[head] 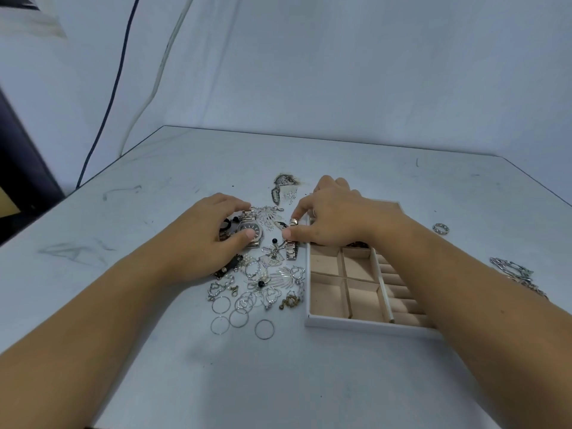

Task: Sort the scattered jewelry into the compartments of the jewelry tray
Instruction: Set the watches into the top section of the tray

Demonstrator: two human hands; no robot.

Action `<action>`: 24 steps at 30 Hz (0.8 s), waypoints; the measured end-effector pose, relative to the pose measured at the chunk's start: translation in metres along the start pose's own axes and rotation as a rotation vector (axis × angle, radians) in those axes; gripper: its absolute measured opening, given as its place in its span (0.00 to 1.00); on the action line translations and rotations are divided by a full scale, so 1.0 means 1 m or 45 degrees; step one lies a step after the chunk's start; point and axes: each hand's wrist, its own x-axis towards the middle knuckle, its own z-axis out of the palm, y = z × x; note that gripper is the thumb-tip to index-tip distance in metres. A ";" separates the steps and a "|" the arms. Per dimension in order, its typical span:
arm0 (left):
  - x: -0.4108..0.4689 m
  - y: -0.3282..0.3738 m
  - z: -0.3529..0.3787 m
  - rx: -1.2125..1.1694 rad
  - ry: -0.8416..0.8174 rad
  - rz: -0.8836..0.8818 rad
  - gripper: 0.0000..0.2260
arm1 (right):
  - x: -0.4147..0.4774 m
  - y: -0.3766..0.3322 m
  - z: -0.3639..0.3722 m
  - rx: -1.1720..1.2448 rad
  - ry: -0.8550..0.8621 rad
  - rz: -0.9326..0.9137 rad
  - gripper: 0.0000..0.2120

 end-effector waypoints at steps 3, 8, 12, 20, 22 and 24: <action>0.001 -0.002 0.001 0.014 -0.013 -0.005 0.29 | 0.002 0.001 0.002 0.104 -0.016 -0.005 0.24; 0.002 -0.001 0.002 0.010 -0.035 -0.006 0.28 | 0.003 0.002 0.004 0.261 0.025 -0.092 0.20; 0.003 0.001 0.003 -0.027 -0.018 -0.038 0.27 | 0.003 0.003 0.007 0.428 0.126 -0.144 0.18; 0.009 0.002 0.007 -0.028 0.009 -0.114 0.26 | -0.006 0.007 -0.011 0.874 0.231 -0.174 0.09; 0.011 0.001 0.007 -0.005 -0.003 -0.123 0.27 | -0.016 0.010 -0.019 0.912 0.313 -0.191 0.08; 0.012 0.000 0.008 -0.001 -0.007 -0.116 0.27 | -0.025 0.016 -0.025 0.991 0.385 -0.185 0.08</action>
